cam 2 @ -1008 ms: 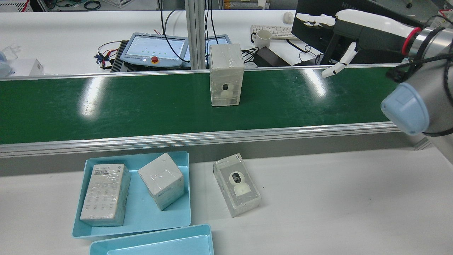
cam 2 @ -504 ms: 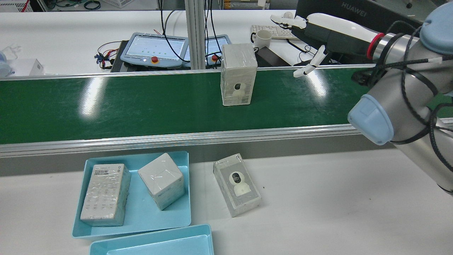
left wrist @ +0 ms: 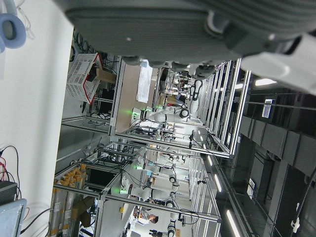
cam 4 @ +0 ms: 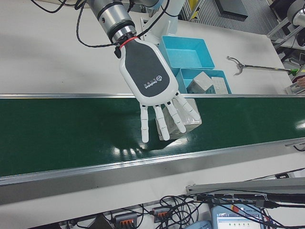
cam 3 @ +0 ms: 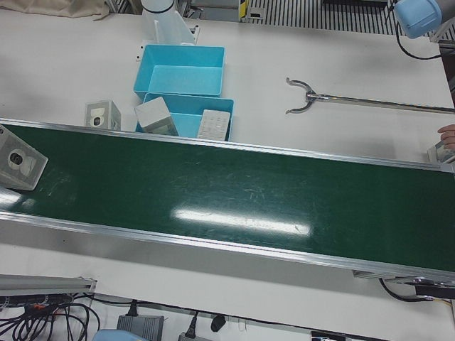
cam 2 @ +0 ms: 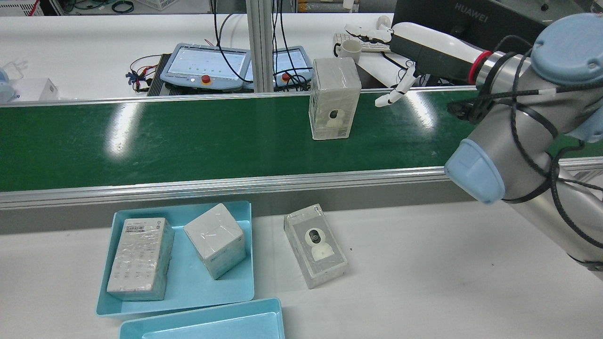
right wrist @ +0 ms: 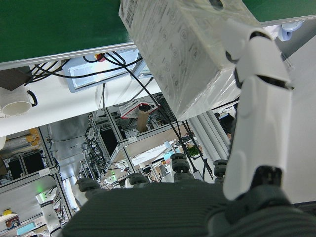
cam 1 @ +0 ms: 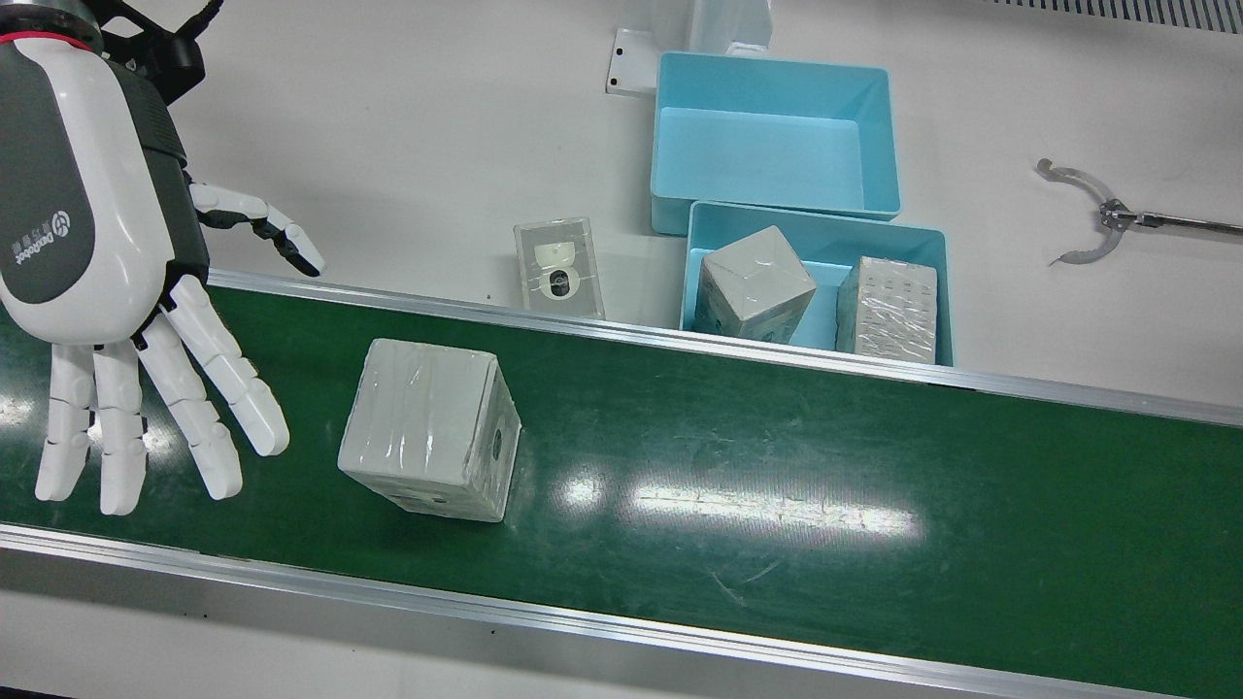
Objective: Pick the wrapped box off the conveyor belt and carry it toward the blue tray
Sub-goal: 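Reach the right hand to the white wrapped box and close fingers around it, then carry the wrapped box with the right hand along the belt, away from the trays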
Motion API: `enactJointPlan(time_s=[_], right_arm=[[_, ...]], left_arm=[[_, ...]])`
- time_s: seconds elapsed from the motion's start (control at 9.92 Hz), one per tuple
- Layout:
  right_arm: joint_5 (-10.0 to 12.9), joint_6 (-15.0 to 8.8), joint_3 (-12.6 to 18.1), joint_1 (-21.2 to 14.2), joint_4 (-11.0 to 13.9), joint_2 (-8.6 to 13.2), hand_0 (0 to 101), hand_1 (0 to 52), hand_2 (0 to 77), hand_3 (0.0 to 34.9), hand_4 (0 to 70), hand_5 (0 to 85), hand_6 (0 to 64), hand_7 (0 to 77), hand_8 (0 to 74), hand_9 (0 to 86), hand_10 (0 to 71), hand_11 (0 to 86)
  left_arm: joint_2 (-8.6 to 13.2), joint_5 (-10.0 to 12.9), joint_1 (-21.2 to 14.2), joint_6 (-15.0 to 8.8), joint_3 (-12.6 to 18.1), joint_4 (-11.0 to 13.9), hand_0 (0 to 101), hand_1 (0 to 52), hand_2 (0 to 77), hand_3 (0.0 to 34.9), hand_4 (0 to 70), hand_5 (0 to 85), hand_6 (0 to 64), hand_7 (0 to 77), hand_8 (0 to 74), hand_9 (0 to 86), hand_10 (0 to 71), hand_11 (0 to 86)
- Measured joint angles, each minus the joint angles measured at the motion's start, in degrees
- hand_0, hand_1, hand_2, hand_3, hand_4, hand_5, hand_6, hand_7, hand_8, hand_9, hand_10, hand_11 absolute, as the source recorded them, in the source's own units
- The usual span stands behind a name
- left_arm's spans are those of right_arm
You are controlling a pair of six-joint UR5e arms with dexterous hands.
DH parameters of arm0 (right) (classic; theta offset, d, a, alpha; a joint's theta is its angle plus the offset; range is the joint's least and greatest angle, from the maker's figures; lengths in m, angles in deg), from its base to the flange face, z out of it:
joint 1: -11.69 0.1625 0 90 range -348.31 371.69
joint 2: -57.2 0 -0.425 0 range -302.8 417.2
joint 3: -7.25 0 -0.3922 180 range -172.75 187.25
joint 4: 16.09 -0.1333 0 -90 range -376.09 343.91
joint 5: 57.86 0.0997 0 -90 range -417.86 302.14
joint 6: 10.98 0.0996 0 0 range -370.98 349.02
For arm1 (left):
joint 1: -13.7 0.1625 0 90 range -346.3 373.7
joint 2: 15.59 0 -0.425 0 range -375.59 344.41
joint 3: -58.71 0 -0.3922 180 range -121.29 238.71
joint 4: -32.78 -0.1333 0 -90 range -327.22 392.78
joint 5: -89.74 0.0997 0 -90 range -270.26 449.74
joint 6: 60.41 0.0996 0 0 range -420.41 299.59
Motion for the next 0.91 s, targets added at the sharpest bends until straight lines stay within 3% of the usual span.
enactJointPlan(time_s=[0.5,0.91], right_arm=[[1.75,-0.06,-2.53,-0.69,-0.04,1.68,46,17.5,26.7,30.5,3.3,1.1,0.0,0.0,0.0,1.1,0.0,1.6],[1.94,-0.22,-3.02,-0.71,-0.02,1.08,46,16.9,26.7,30.3,1.1,1.1,0.0,0.0,0.0,1.1,0.0,1.6]], left_arm=[[0.0,0.0,0.0,0.0,0.0,0.0,0,0.0,1.1,0.0,0.5,0.5,0.5,0.5,0.0,0.5,0.5,0.0],[0.0,0.0,0.0,0.0,0.0,0.0,0,0.0,1.1,0.0,0.5,0.5,0.5,0.5,0.5,0.5,0.5,0.0]])
